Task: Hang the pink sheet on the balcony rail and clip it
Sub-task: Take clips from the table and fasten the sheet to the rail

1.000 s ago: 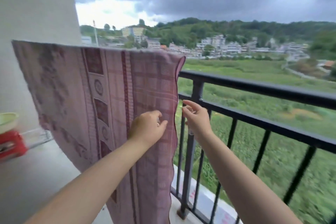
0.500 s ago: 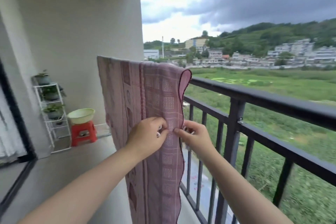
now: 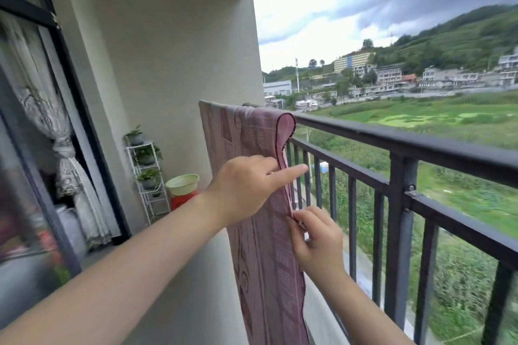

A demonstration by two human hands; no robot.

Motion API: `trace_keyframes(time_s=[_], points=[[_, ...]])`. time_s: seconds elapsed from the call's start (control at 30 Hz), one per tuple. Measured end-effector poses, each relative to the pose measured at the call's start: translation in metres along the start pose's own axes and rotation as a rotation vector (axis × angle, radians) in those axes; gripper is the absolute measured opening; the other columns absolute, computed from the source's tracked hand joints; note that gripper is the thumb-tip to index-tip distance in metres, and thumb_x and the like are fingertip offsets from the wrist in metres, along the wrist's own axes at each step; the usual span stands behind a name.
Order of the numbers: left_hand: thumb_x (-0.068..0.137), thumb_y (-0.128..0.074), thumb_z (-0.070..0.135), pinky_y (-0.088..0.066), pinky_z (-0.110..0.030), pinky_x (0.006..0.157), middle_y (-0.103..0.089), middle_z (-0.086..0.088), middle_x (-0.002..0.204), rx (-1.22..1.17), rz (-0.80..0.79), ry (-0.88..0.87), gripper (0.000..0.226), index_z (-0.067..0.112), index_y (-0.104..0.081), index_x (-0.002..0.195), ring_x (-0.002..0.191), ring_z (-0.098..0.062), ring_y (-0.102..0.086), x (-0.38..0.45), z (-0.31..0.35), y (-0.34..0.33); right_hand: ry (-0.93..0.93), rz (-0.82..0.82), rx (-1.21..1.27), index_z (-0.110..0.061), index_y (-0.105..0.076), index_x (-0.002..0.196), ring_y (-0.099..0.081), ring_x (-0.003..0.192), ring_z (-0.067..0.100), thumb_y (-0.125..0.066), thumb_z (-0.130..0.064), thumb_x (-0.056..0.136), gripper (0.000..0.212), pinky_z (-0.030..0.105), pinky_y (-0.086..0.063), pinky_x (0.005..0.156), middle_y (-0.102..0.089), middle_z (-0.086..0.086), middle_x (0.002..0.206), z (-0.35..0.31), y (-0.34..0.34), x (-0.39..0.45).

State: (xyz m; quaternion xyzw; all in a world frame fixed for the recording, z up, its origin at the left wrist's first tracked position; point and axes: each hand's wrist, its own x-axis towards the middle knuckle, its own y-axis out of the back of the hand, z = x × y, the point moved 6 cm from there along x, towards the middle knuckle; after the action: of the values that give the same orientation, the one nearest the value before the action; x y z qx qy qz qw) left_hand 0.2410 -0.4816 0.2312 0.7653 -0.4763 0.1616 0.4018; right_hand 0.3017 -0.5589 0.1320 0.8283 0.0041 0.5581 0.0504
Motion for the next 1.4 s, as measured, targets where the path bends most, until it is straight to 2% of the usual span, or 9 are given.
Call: trace_keyframes(time_s=[0.2,0.33,0.57,0.67,0.8,1.0,1.17,1.27,1.4], points=[[0.055,-0.035,0.008,-0.032,-0.017,0.034,-0.052,0.001,0.046,0.193,-0.257,-0.144,0.027,0.019,-0.059,0.052,0.039,-0.017,-0.053,0.014,0.003,-0.014,-0.070,-0.039,0.042,-0.002,-0.059,0.069,-0.041,0.059,0.008,-0.057,-0.006,0.075,0.008,0.008,-0.029,0.056,-0.054,0.007,0.058,0.004,-0.019,-0.003],[0.059,-0.041,0.006,-0.031,-0.019,0.035,-0.053,0.000,0.049,0.182,-0.264,-0.206,0.022,0.017,-0.059,0.054,0.042,-0.018,-0.052,0.012,0.000,-0.008,-0.247,-0.124,0.095,-0.006,-0.058,0.067,-0.040,0.062,0.009,-0.053,-0.024,0.073,0.020,0.011,-0.032,0.053,-0.048,-0.002,0.062,0.019,-0.031,-0.012],[0.064,-0.050,0.002,-0.029,-0.024,0.038,-0.060,-0.003,0.062,0.224,-0.180,-0.274,0.018,0.016,-0.058,0.055,0.046,-0.018,-0.050,0.013,0.012,-0.013,-0.170,-0.151,-0.028,-0.010,-0.046,0.058,-0.031,0.054,0.008,-0.056,-0.006,0.074,0.018,0.015,-0.023,0.050,-0.040,-0.001,0.051,0.023,-0.025,-0.016],[0.066,-0.047,0.003,-0.033,-0.022,0.038,-0.065,0.001,0.067,0.193,-0.185,-0.314,0.022,0.017,-0.058,0.054,0.048,-0.016,-0.053,0.015,0.012,-0.013,-0.319,-0.274,0.168,-0.010,-0.060,0.078,-0.042,0.062,-0.003,-0.056,-0.015,0.073,0.008,0.006,-0.033,0.056,-0.036,-0.012,0.060,0.030,-0.019,-0.015],[0.060,-0.047,0.000,-0.034,-0.021,0.038,-0.056,0.001,0.055,0.178,-0.224,-0.337,0.019,0.017,-0.053,0.053,0.046,-0.016,-0.050,0.010,0.011,-0.023,-0.543,-0.524,0.423,-0.022,-0.049,0.104,-0.044,0.075,0.002,-0.034,-0.015,0.070,0.038,0.016,-0.037,0.073,-0.042,-0.004,0.079,0.032,-0.004,-0.012],[0.059,-0.036,0.002,-0.038,-0.019,0.031,-0.053,0.000,0.054,0.138,-0.294,-0.318,0.023,0.014,-0.054,0.050,0.046,-0.016,-0.051,0.011,0.004,-0.027,-0.443,-0.940,0.085,-0.014,-0.029,0.137,-0.048,0.088,0.006,-0.039,-0.017,0.094,0.044,0.016,-0.039,0.075,-0.049,-0.003,0.117,0.041,-0.009,0.002],[0.055,-0.059,-0.003,-0.042,-0.020,0.032,-0.054,-0.004,0.056,0.092,-0.338,-0.330,0.014,0.011,-0.058,0.053,0.048,-0.019,-0.052,0.014,0.005,-0.026,-0.425,-0.970,-0.070,-0.015,-0.053,0.110,-0.031,0.133,0.016,-0.058,-0.029,0.084,0.030,0.032,-0.030,0.107,-0.016,0.001,0.151,0.044,0.003,0.016],[0.042,-0.079,-0.005,-0.042,-0.020,0.033,-0.055,-0.005,0.056,0.065,-0.383,-0.308,0.027,0.009,-0.059,0.053,0.048,-0.020,-0.053,0.015,0.008,-0.023,-0.474,-0.851,0.007,-0.002,-0.057,0.068,-0.050,0.117,0.014,-0.064,-0.027,0.080,0.028,0.031,-0.040,0.089,-0.033,0.000,0.146,0.042,0.010,0.020],[0.040,-0.082,-0.003,-0.039,-0.018,0.032,-0.055,-0.001,0.055,0.056,-0.407,-0.296,0.031,0.013,-0.058,0.050,0.047,-0.018,-0.052,0.014,0.006,-0.024,-0.539,-0.718,0.132,0.014,-0.062,0.080,-0.057,0.088,0.008,-0.058,-0.022,0.085,0.036,0.030,-0.047,0.081,-0.059,0.000,0.118,0.045,0.014,0.019]])
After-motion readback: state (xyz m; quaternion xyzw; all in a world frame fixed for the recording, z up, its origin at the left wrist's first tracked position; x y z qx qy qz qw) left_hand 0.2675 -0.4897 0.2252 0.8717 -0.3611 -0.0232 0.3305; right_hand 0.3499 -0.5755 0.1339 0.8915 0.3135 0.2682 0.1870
